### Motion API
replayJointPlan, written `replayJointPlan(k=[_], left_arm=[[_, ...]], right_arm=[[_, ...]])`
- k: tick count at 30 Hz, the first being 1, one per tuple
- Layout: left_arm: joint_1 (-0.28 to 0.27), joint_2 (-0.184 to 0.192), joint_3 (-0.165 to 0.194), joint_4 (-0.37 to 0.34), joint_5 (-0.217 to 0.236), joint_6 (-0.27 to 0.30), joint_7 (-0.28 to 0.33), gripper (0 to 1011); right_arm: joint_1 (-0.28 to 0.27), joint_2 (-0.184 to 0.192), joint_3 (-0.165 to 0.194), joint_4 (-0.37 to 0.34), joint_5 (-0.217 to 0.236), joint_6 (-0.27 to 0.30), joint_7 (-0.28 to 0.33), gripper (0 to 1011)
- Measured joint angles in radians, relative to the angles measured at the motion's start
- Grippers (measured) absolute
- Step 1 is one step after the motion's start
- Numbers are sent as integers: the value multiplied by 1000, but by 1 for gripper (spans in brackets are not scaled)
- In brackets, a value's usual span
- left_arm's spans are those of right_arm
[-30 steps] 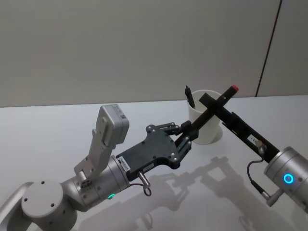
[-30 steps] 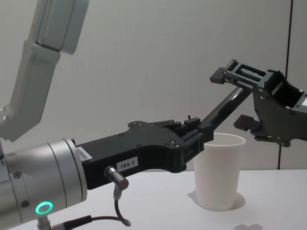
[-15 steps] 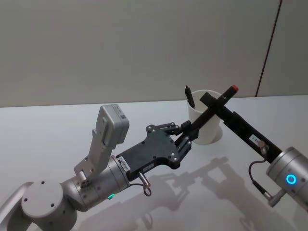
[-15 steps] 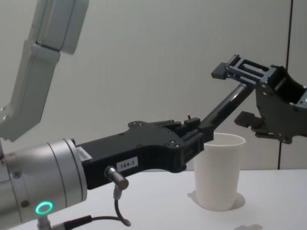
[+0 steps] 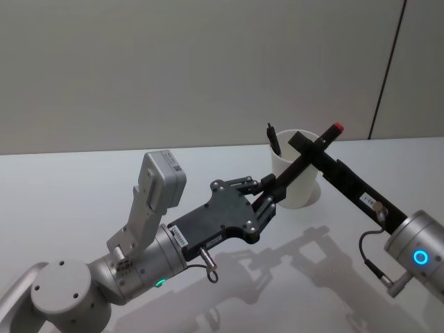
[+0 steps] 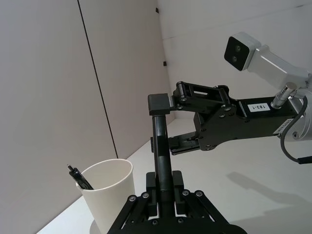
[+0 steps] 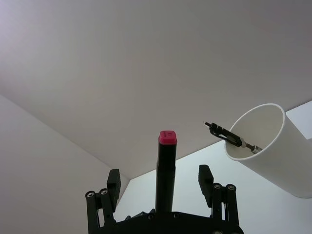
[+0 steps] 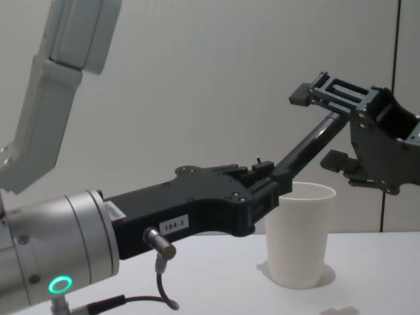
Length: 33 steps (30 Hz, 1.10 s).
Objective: Place the pen into the pen holder.
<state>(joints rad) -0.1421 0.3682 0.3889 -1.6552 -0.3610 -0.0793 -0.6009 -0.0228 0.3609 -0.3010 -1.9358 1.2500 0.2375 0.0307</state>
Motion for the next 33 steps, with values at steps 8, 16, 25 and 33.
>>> replayJointPlan(k=[8, 16, 25, 33], left_arm=[[0, 0, 0, 0, 0, 0, 0, 189], [0, 0, 0, 0, 0, 0, 0, 189], [0, 0, 0, 0, 0, 0, 0, 188], [0, 0, 0, 0, 0, 0, 0, 189]], right_arm=[[1, 2, -1, 1, 2, -1, 1, 931], [2, 3, -2, 2, 3, -2, 1, 708], [3, 4, -2, 2, 4, -2, 1, 445], [3, 4, -2, 2, 4, -2, 1, 179]])
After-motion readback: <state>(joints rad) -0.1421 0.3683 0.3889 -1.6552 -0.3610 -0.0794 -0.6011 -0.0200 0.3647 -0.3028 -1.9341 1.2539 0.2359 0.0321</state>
